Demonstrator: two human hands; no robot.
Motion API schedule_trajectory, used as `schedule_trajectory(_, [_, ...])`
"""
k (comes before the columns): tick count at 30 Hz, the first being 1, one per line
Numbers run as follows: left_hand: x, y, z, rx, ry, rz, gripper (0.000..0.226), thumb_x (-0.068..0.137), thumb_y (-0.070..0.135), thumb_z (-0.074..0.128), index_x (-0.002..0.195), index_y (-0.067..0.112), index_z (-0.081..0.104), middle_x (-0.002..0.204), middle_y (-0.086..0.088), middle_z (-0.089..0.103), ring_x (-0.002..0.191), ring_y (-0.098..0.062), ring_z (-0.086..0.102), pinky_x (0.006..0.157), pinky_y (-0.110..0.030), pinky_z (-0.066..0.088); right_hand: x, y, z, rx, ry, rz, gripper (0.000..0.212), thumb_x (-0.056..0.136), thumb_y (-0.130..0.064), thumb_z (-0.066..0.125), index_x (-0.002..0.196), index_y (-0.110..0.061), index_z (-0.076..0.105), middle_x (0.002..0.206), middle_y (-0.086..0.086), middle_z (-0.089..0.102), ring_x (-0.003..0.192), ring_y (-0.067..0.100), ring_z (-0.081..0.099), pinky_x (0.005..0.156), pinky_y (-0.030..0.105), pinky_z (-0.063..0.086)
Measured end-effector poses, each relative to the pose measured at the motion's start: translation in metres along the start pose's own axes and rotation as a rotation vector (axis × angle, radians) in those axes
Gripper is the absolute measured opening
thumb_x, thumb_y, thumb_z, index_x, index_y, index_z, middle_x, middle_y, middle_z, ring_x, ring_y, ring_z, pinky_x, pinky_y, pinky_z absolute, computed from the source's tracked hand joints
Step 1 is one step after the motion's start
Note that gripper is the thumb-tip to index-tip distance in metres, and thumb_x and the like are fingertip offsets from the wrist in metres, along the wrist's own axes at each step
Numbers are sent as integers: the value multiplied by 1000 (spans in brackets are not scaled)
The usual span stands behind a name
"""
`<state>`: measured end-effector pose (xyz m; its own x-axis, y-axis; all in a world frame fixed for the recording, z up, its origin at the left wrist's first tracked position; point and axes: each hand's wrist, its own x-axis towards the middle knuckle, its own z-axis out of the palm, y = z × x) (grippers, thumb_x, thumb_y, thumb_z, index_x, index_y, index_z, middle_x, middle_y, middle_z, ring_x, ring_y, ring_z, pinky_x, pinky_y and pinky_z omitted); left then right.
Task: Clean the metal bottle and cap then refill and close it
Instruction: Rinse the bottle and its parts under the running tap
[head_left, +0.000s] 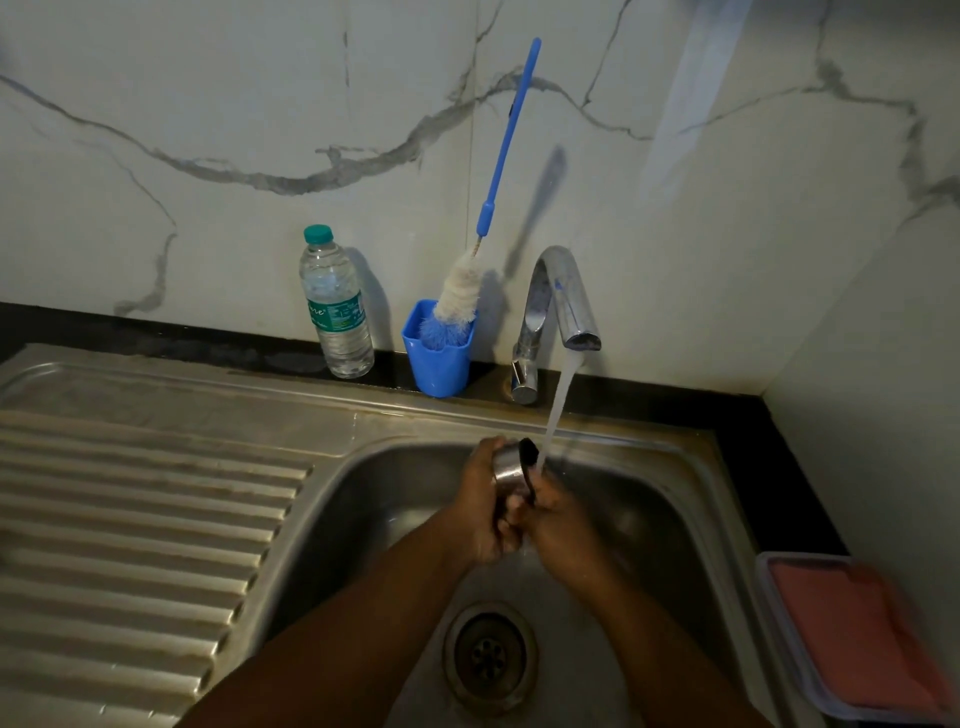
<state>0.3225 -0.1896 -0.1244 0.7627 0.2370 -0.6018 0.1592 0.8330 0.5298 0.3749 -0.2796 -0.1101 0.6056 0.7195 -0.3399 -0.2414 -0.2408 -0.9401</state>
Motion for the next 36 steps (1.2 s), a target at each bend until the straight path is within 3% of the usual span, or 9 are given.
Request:
schedule_trajectory(3, [0,1,-1,86,94,-81,62,84,72,42,60,16,54,46,4,45,32,-3,35,31,-12,23,0,-3,-19,-173,-77,-109,14,93,-5,52,101,-7,63,82,5,64,71,9,64,59,11,48])
schedule_trajectory(7, [-1,-22,27,245,94,127,55,94,61,39,70,16,58,60,-3,52,39,-8,48,37,-15,35,0,1,-11,-145,316,-129,22,93,-35,54,88,-21,70,76,0,71,72,7,67,67,22,54])
schedule_trajectory(10, [10,-39,36,345,151,408,53,80,69,51,93,20,67,91,-11,69,90,-28,70,84,-41,57,-2,1,3,172,508,-8,28,87,-46,58,90,-21,70,86,6,73,81,19,70,81,42,56])
schedule_trajectory(14, [7,-31,5,959,149,916,51,86,71,47,114,29,57,94,3,70,85,-9,68,81,-42,57,-2,-17,-4,709,293,374,50,84,-52,60,114,-12,59,109,16,65,96,31,64,79,43,54])
schedule_trajectory(18, [15,-9,-30,1446,55,1181,60,86,61,60,132,23,53,116,2,59,105,-10,55,89,-34,49,-7,-27,-14,744,69,488,47,85,-40,63,117,-6,59,104,20,69,86,34,68,62,38,58])
schedule_trajectory(24, [7,-12,-29,937,160,1112,62,66,51,80,117,21,62,110,-2,64,102,-16,61,88,-37,53,-4,-26,-4,903,-51,373,46,93,-35,52,122,1,55,116,27,63,103,36,64,73,41,59])
schedule_trajectory(28, [-1,-21,-20,642,66,943,62,63,30,79,119,15,57,111,-5,65,102,-14,65,85,-26,55,-10,-15,0,923,-60,378,42,96,-32,48,121,2,56,105,23,69,88,29,70,65,33,61])
schedule_trajectory(33, [-8,-33,-20,525,99,672,26,87,8,68,110,17,60,100,-4,69,90,-16,69,70,-21,55,-5,-20,10,232,198,432,39,98,-43,41,102,-9,59,93,16,64,84,27,62,70,39,54])
schedule_trajectory(36, [-5,-26,-9,352,192,359,23,93,23,59,110,9,64,93,-7,69,81,-19,68,61,-25,55,0,-22,14,12,232,348,42,101,-38,35,119,-6,56,96,12,58,94,27,54,81,34,48])
